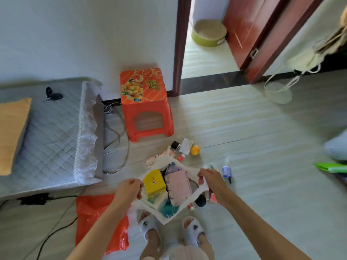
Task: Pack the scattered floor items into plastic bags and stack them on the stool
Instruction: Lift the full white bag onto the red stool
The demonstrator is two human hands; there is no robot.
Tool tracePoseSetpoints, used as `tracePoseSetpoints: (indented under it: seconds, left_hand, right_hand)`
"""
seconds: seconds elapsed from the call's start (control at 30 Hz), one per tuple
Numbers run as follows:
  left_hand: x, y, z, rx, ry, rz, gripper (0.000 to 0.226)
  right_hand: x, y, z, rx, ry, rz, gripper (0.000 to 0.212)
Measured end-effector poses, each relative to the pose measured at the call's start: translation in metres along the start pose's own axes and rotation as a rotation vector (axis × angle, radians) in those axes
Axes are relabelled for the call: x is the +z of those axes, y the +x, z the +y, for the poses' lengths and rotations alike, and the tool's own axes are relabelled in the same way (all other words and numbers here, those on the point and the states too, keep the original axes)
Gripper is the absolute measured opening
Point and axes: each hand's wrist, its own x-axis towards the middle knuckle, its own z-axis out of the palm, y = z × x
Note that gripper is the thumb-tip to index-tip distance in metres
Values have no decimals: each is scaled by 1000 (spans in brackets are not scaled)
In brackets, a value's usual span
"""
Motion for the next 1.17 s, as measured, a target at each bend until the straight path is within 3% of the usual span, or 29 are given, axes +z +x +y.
tracePoseSetpoints:
  seconds: [0.27,0.43,0.7,0.93,1.17]
  left_hand:
    - [124,-124,51,236,206,-94,26]
    - [235,-196,95,344,103,-77,34]
    - [396,-270,163,421,101,-237,31]
    - [529,-289,209,434,149,-372,30]
    - [641,-254,293,418,157,-418,29]
  right_hand:
    - [-166,-77,57,-99,155,233,30]
    - [-290,-110,89,-234,167,293,32]
    - [-468,-150,112,-364,310,462,31]
    - [-591,-123,123,-353,448,597,33]
    - [-694,-41,89,-292,384,629,32]
